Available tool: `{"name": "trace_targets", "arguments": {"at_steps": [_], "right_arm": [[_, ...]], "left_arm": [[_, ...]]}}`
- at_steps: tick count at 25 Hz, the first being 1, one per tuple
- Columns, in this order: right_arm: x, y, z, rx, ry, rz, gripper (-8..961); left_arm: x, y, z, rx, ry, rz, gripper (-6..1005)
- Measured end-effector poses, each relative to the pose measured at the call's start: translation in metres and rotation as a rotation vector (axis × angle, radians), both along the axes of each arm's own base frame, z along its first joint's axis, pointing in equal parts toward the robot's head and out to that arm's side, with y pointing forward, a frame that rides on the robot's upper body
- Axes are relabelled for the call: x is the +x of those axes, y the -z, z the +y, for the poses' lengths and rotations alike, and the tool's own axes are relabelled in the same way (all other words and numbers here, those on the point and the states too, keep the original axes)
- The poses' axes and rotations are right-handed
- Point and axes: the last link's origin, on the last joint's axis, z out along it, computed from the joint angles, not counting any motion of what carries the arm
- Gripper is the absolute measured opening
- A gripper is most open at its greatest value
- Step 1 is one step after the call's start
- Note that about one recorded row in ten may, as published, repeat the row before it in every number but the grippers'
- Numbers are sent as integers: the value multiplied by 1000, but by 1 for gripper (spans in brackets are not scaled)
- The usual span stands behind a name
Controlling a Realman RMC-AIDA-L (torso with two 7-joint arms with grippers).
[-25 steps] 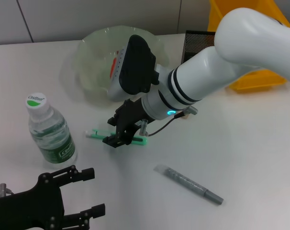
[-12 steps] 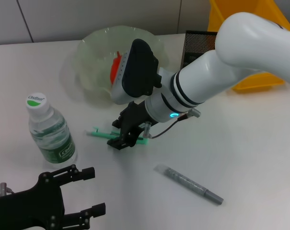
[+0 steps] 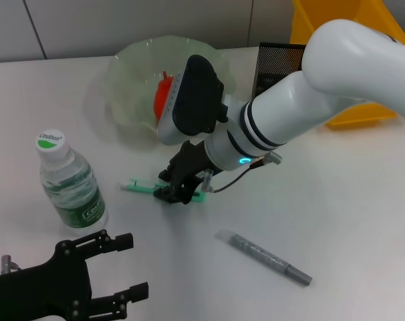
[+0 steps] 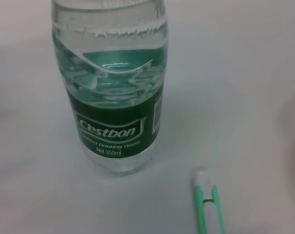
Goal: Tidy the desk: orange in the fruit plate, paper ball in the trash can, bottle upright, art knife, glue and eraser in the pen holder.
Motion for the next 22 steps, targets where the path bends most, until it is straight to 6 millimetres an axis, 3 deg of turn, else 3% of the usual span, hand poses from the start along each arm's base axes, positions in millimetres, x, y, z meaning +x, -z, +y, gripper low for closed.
{"name": "trace_targets", "arguments": {"at_steps": [4, 10, 12, 22], "right_arm": [[0, 0, 0, -4, 5, 0, 451], [3, 0, -2, -9, 29, -2, 236], [3, 0, -1, -9, 30, -2, 209], [2, 0, -1, -8, 29, 5, 172]], "left_arm": [[0, 0, 0, 1, 0, 0, 795], [1, 0, 2, 5, 1, 0, 795], [1, 0, 3, 6, 2, 0, 795], [1, 0, 4, 6, -2, 2, 795]]}}
